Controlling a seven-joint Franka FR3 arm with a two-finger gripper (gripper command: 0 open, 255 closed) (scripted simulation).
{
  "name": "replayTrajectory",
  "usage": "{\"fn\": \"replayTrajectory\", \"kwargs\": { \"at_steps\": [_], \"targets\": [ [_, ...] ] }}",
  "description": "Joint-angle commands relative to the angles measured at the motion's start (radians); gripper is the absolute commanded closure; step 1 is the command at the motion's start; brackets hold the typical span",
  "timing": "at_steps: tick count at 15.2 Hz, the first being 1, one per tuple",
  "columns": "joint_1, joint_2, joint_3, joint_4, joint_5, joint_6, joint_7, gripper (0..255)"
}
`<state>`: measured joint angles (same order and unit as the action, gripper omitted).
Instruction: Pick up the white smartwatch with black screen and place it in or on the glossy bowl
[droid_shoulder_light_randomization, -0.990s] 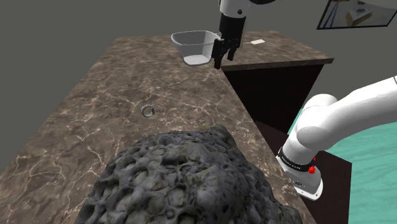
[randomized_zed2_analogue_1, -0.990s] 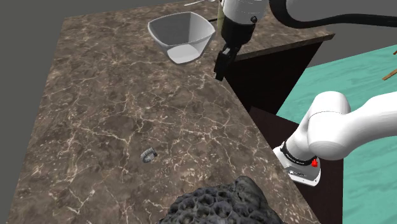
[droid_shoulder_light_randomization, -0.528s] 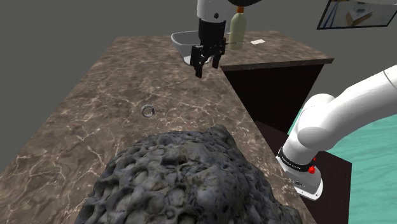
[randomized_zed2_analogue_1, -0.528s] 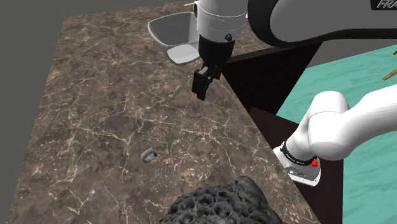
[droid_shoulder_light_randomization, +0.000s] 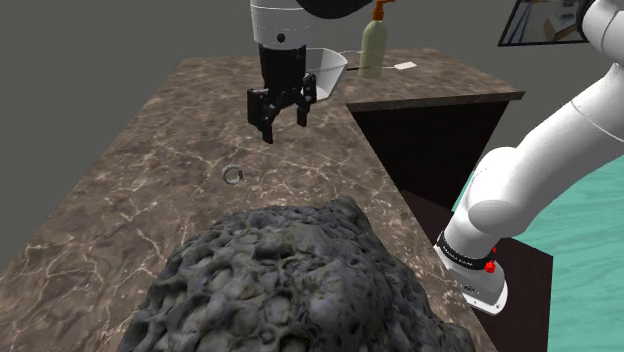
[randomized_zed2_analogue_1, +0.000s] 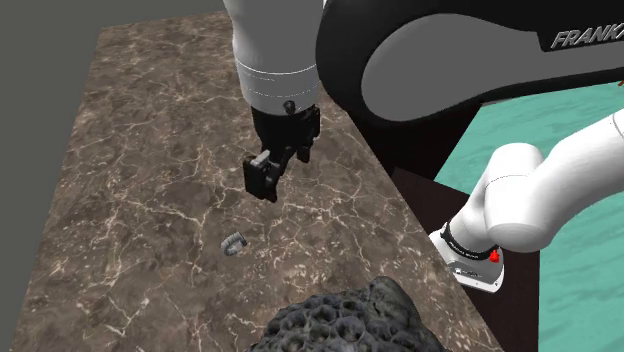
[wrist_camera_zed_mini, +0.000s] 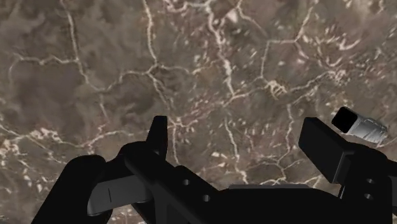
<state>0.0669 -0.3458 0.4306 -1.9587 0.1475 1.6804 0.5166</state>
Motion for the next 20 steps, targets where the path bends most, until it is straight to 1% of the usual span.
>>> {"fn": "replayTrajectory", "kwargs": {
  "at_steps": [1, 4, 7, 8, 9, 16, 20],
  "targets": [
    [0.006, 0.057, 0.041, 0.056, -0.003, -0.004, 0.063, 0],
    [0.016, 0.164, 0.100, 0.154, -0.028, -0.009, 0.156, 0],
    [0.037, 0.284, 0.155, 0.267, -0.071, -0.020, 0.255, 0],
    [0.047, 0.328, 0.171, 0.308, -0.089, -0.026, 0.289, 0],
    [0.053, 0.343, 0.175, 0.323, -0.096, -0.028, 0.300, 0],
    [0.054, 0.330, 0.174, 0.208, -0.088, 0.076, 0.294, 0],
    [0.054, 0.330, 0.174, 0.208, -0.088, 0.076, 0.294, 0]
  ]
}}
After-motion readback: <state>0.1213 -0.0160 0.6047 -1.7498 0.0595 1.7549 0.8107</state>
